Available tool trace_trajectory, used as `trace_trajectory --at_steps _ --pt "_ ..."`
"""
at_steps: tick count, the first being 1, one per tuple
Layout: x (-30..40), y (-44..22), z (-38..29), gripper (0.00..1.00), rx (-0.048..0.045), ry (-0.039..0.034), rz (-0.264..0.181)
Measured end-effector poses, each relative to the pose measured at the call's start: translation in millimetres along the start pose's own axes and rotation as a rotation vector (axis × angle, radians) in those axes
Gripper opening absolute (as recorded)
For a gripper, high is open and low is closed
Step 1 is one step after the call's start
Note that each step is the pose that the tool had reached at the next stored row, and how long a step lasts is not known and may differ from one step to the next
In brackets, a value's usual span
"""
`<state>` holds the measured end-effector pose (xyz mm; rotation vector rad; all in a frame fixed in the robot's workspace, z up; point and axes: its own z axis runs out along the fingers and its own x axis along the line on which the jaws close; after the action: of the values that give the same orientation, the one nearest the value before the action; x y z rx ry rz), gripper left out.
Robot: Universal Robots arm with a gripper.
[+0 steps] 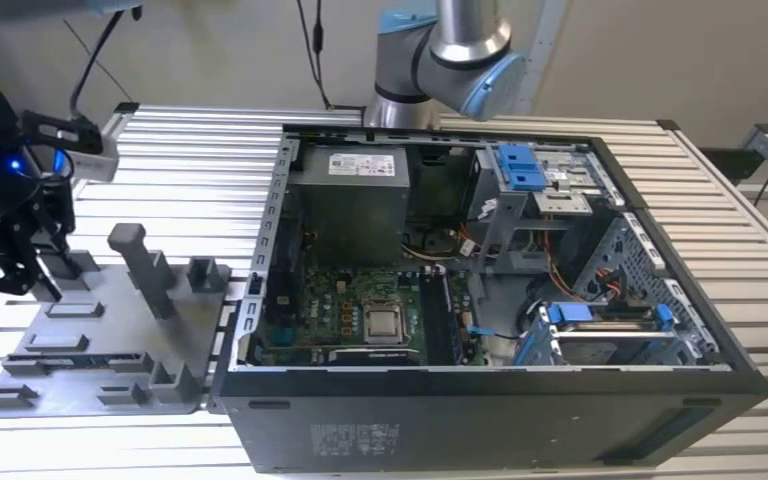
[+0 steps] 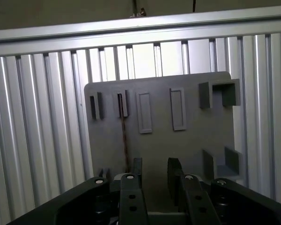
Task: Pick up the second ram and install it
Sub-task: 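Pick up the second ram and move it above second insertion slot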
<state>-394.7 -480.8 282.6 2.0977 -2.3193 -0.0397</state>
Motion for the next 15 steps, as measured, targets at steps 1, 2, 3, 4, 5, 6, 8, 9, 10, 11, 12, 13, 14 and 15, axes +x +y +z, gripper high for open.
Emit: trace_trajectory --at_steps 1,2,3,4,5,6,8,9,10,11,12,13,14,15 --pt "0.2 0.2 0.7 0.36 0.0 0.0 -0.001" --pt "0.4 0.3 1.2 0.36 -0.0001 0.0001 -0.001" --pt "0.5 0.5 1.6 0.36 -0.0001 0.0001 -0.002" --pt "0.5 0.4 1.8 0.36 -0.0002 0.0002 -0.002" --pt "0.5 0.4 1.8 0.36 -0.0002 0.0002 -0.002" --pt "0.5 0.4 1.9 0.36 -0.0002 0.0002 -0.002" --pt "0.5 0.4 2.0 0.36 -0.0003 0.0001 -0.002" --pt "0.5 0.5 2.3 0.36 -0.0002 0.0 -0.002" --pt "0.6 0.6 3.0 0.36 0.0 -0.0002 -0.003" --pt "0.9 0.8 3.7 0.36 -0.0002 0.0001 -0.003" --pt "1.5 1.0 4.5 0.36 -0.0004 0.0002 -0.003" --pt "2.6 1.2 5.7 0.36 -0.0003 0.0001 -0.003" --pt "3.8 1.5 6.8 0.36 -0.0002 0.0001 -0.004" --pt "5.2 1.8 7.9 0.36 -0.0004 0.0002 -0.004"
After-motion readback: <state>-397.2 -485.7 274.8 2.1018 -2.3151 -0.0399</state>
